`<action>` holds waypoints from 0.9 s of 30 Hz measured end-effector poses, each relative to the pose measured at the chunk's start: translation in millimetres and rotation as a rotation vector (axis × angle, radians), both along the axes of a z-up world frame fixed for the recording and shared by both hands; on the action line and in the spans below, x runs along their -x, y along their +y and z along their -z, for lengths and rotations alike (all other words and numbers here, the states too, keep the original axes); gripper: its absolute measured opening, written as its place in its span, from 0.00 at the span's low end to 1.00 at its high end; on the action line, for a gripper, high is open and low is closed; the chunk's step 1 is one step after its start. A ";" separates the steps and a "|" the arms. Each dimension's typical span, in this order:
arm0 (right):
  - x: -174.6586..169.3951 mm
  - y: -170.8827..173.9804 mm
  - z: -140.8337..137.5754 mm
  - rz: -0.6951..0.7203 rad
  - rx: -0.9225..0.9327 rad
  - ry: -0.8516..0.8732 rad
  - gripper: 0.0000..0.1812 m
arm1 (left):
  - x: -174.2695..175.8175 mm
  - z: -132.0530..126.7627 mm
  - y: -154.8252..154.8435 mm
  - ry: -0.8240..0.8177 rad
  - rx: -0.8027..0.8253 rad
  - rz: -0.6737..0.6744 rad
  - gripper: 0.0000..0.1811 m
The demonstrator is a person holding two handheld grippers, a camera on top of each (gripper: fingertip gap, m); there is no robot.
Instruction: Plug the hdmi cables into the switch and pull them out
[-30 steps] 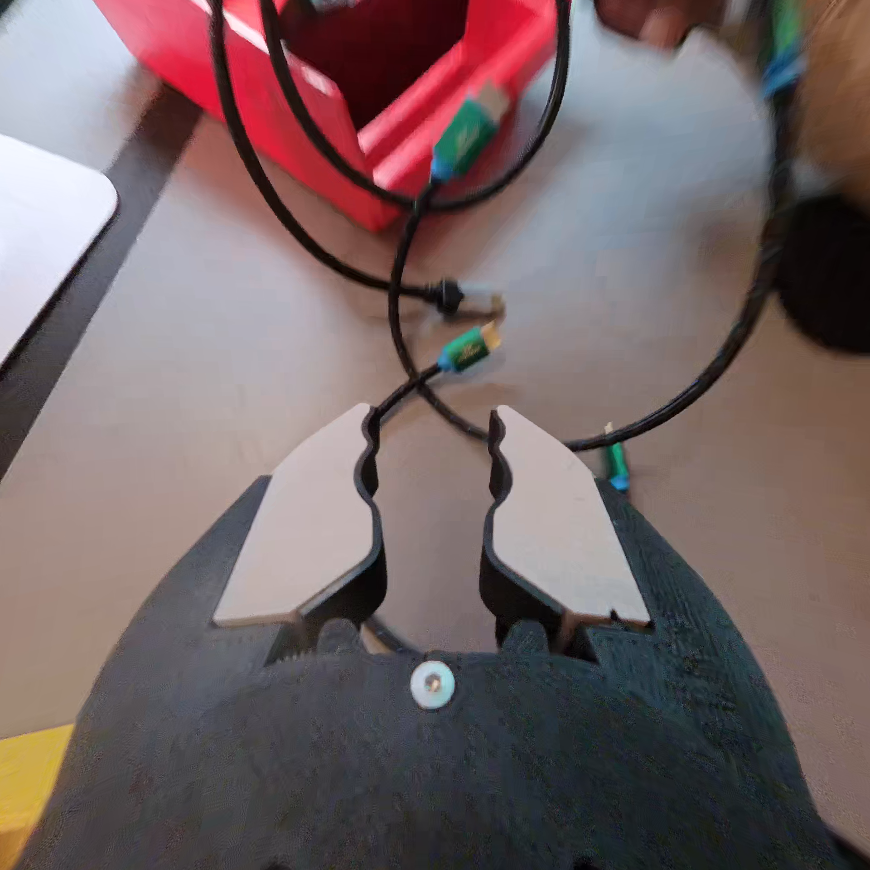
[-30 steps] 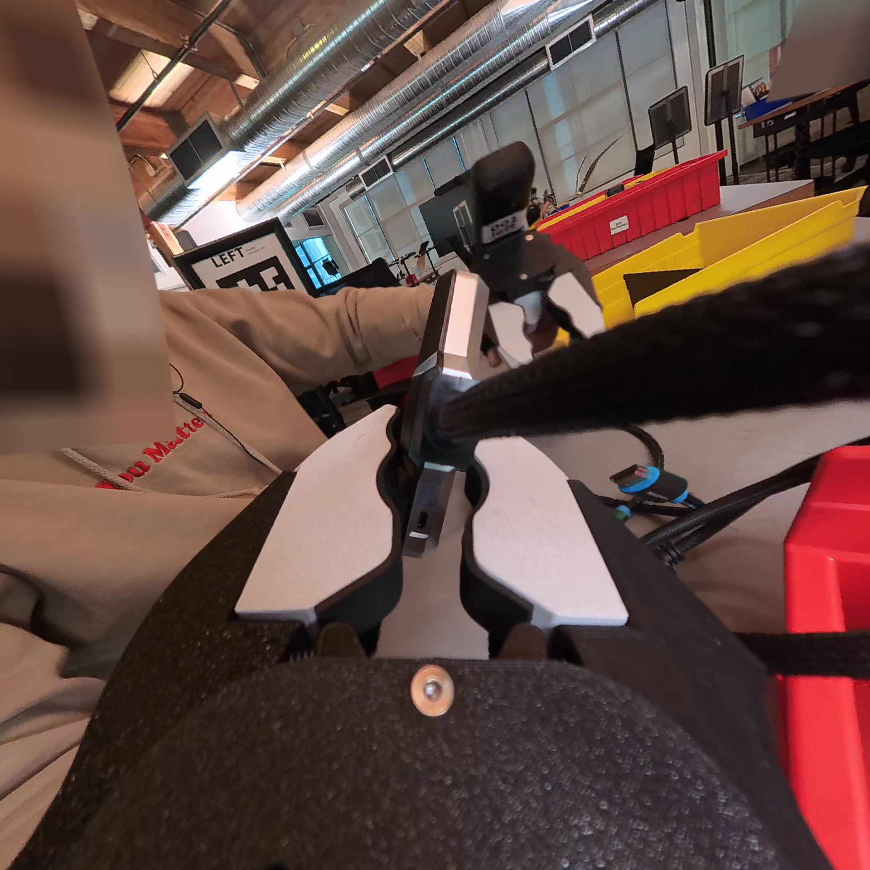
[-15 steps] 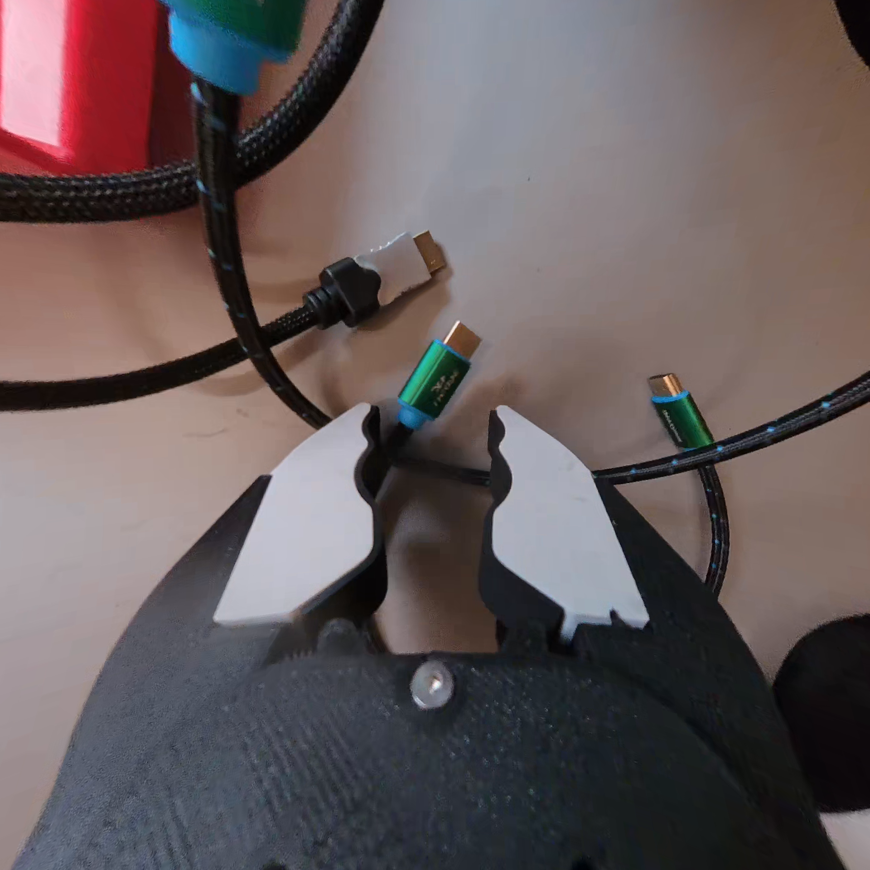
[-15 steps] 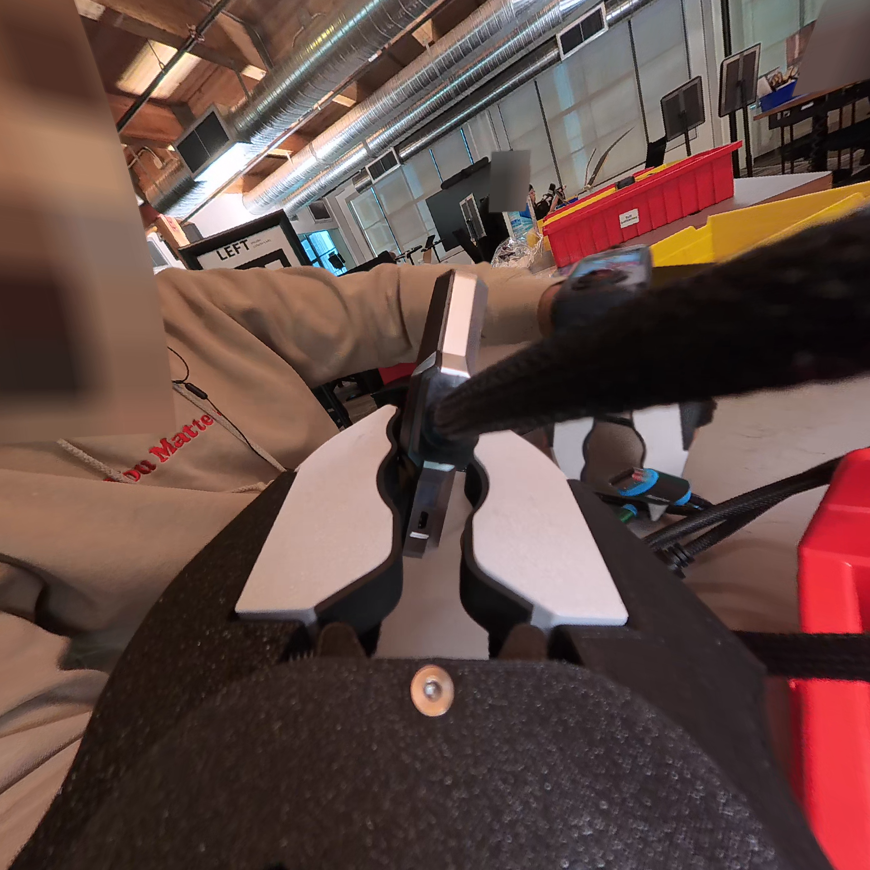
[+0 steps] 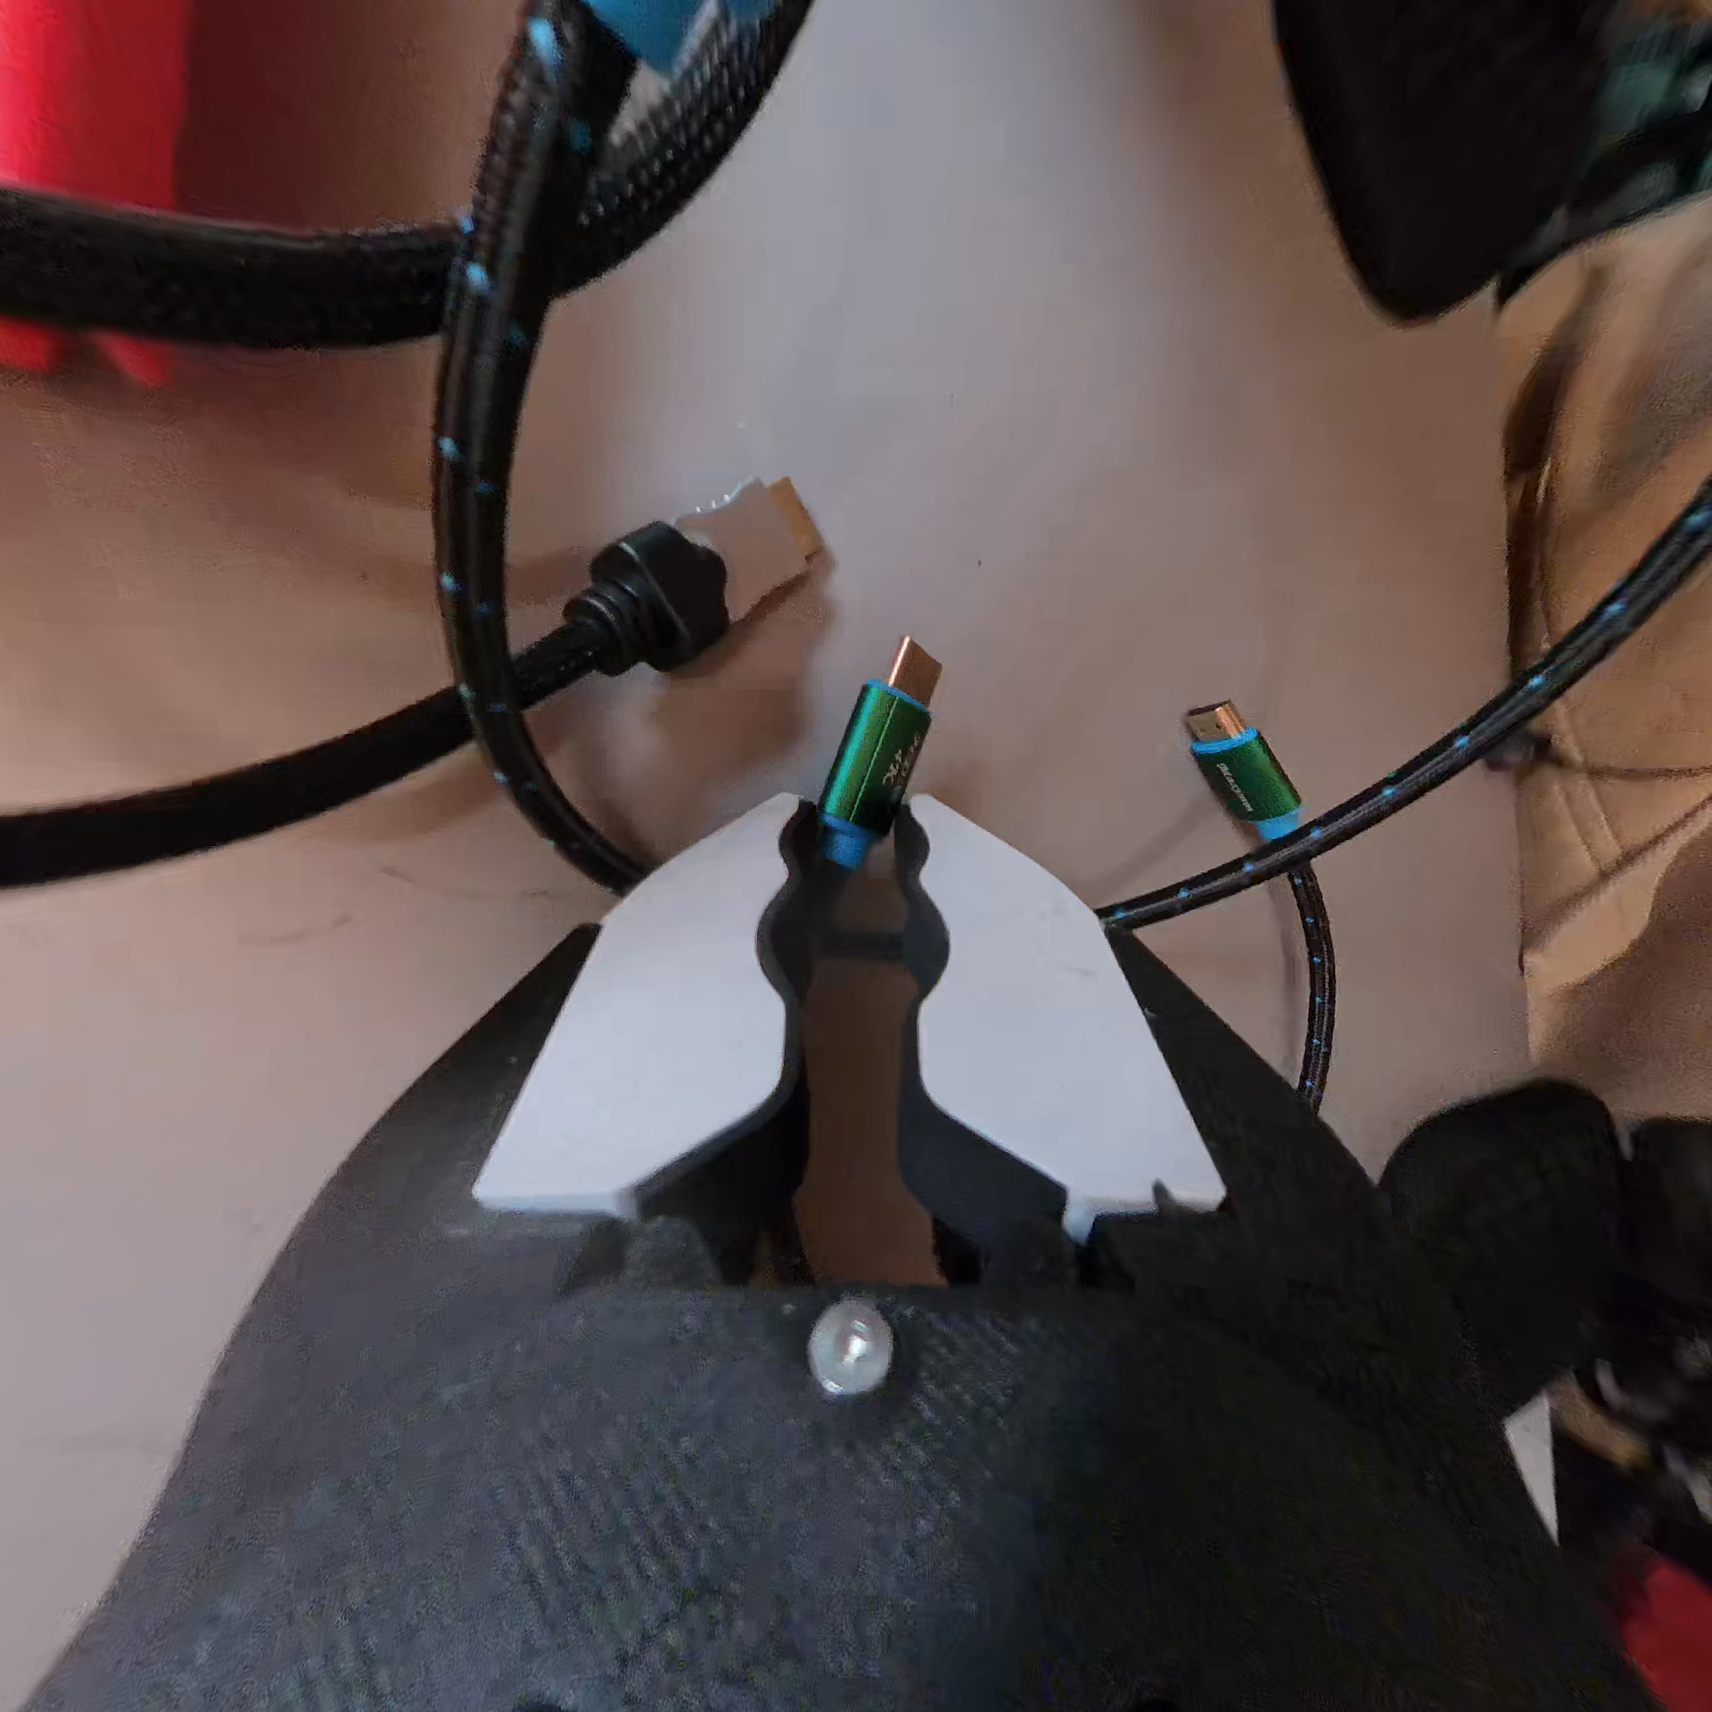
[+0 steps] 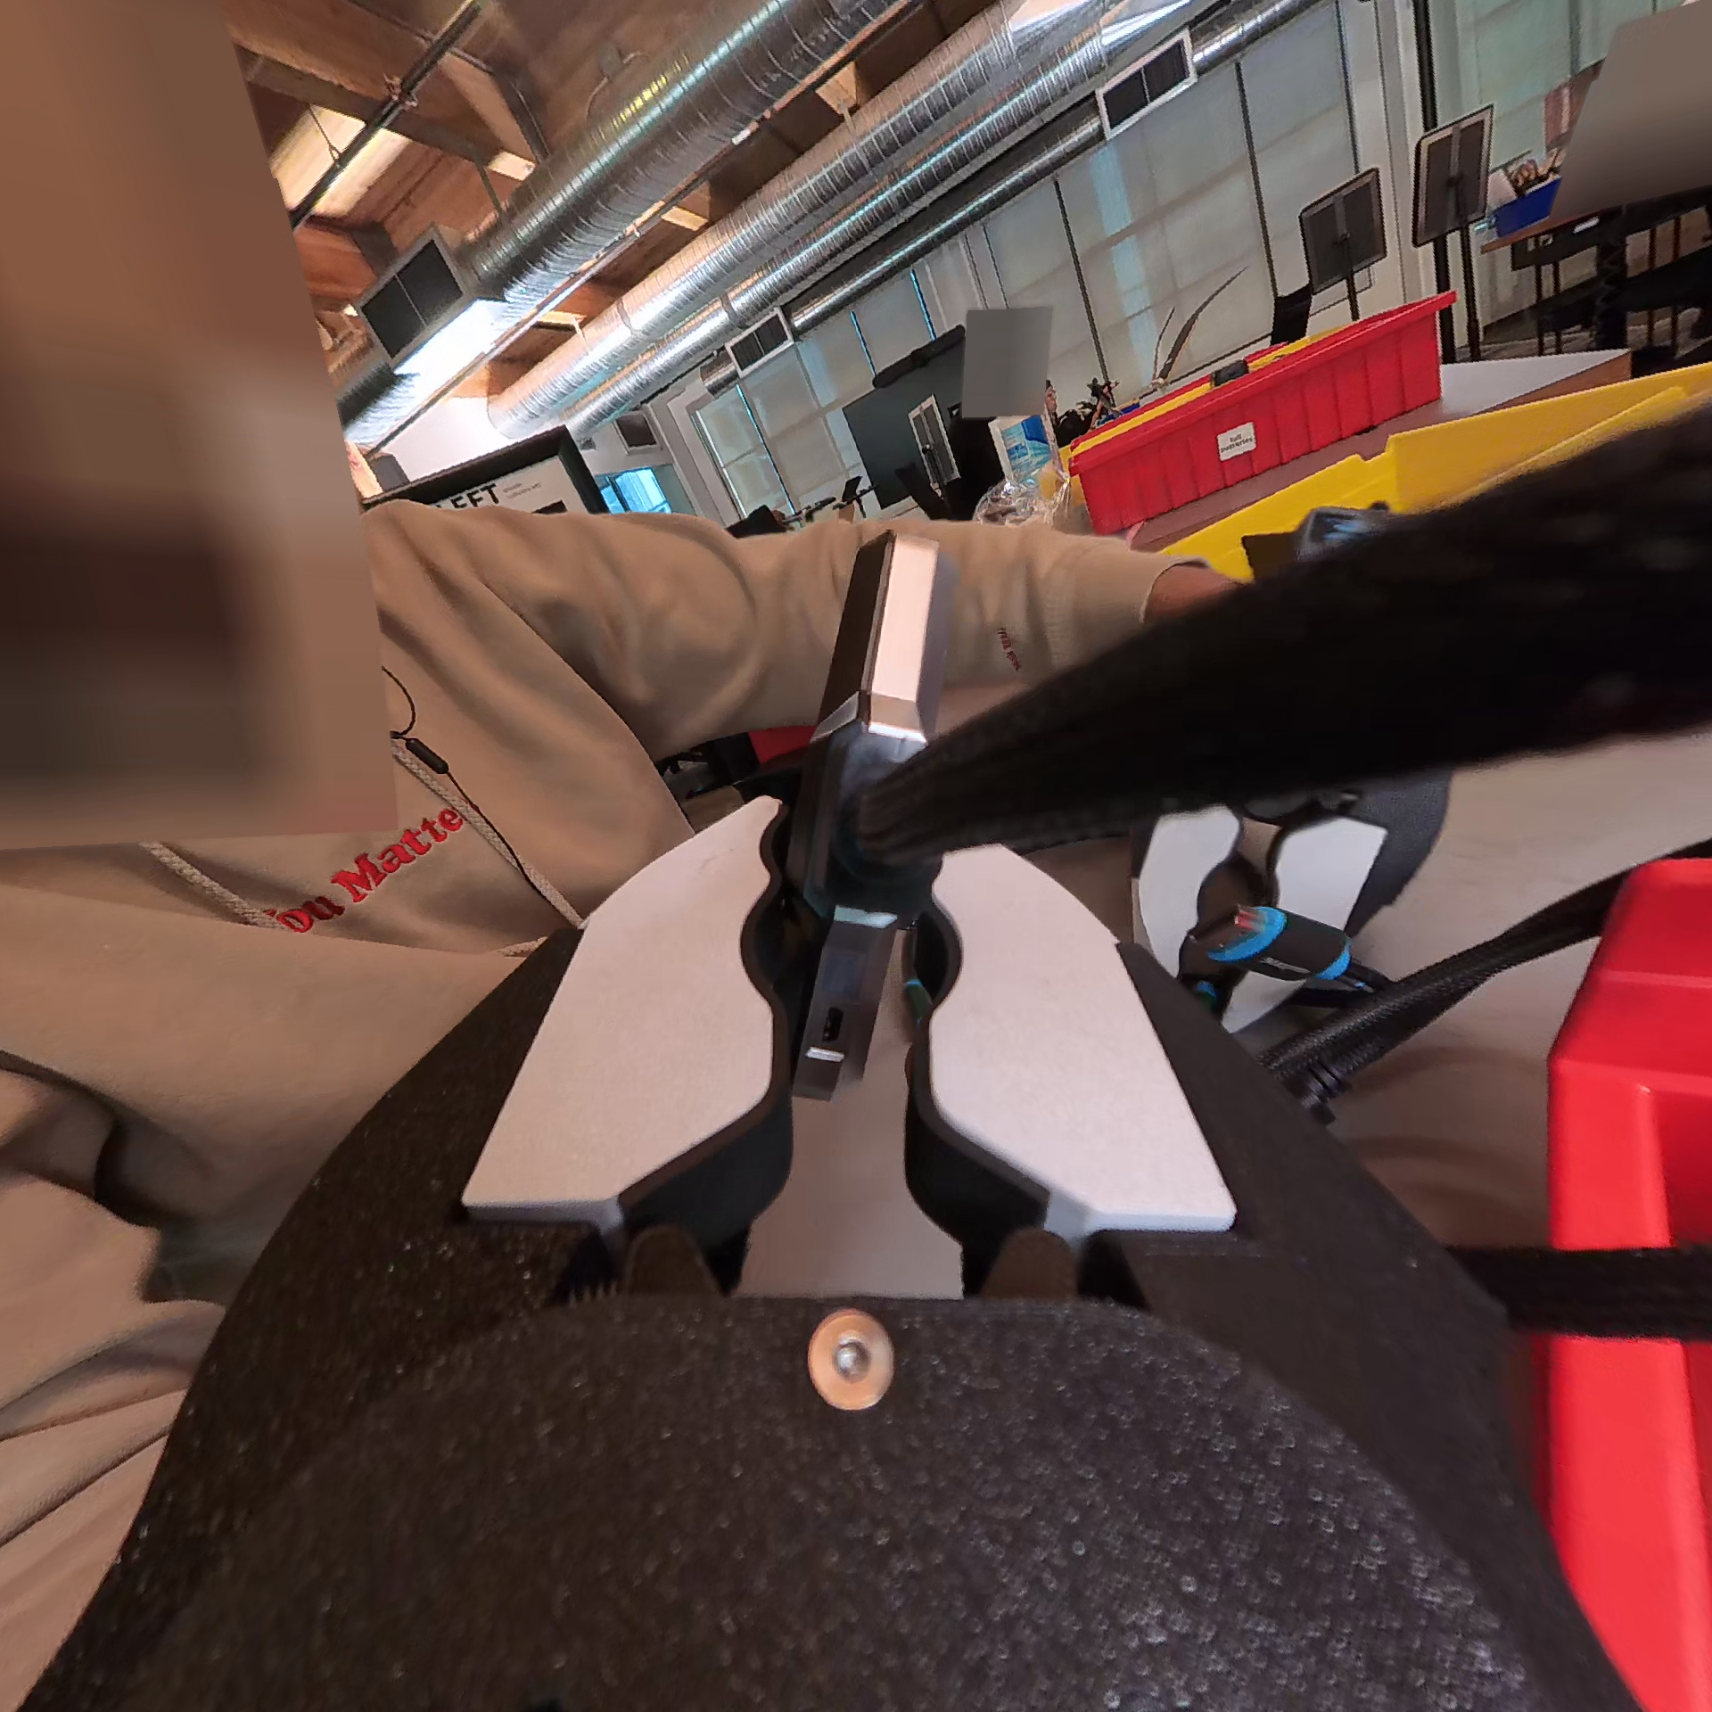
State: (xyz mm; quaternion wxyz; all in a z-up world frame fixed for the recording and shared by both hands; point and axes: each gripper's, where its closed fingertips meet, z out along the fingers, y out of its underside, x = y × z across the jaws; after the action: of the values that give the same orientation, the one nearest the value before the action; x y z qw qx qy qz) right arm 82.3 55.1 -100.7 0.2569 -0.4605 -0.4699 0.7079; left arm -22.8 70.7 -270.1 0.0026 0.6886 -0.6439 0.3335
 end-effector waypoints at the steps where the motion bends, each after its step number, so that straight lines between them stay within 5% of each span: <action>1: -0.2 0.2 0.3 0.002 0.000 0.000 0.13 | -1.0 -5.7 0.2 -0.050 0.003 -0.044 0.09; 7: 3.5 2.5 -2.9 0.029 -0.009 0.000 0.13 | 9.6 -56.9 0.7 -0.329 -0.077 -0.330 0.08; 13: 23.5 12.2 -2.6 0.130 -0.032 -0.073 0.13 | 28.1 -110.7 1.4 -0.378 -0.267 -0.586 0.07; 19: 54.0 12.6 -3.0 0.213 -0.082 -0.105 0.13 | 17.8 -146.2 -10.9 -0.313 -0.358 -0.621 0.07; 27: 79.9 1.9 6.0 0.184 -0.078 -0.124 0.13 | 17.7 -142.0 -22.3 -0.322 -0.310 -0.604 0.06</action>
State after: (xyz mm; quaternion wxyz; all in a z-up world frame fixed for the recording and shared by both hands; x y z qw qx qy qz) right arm 2.4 57.0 -106.6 0.3092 -0.5342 -0.4677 0.6326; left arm -40.5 48.4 -128.1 -0.3013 0.7784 -0.4469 0.3219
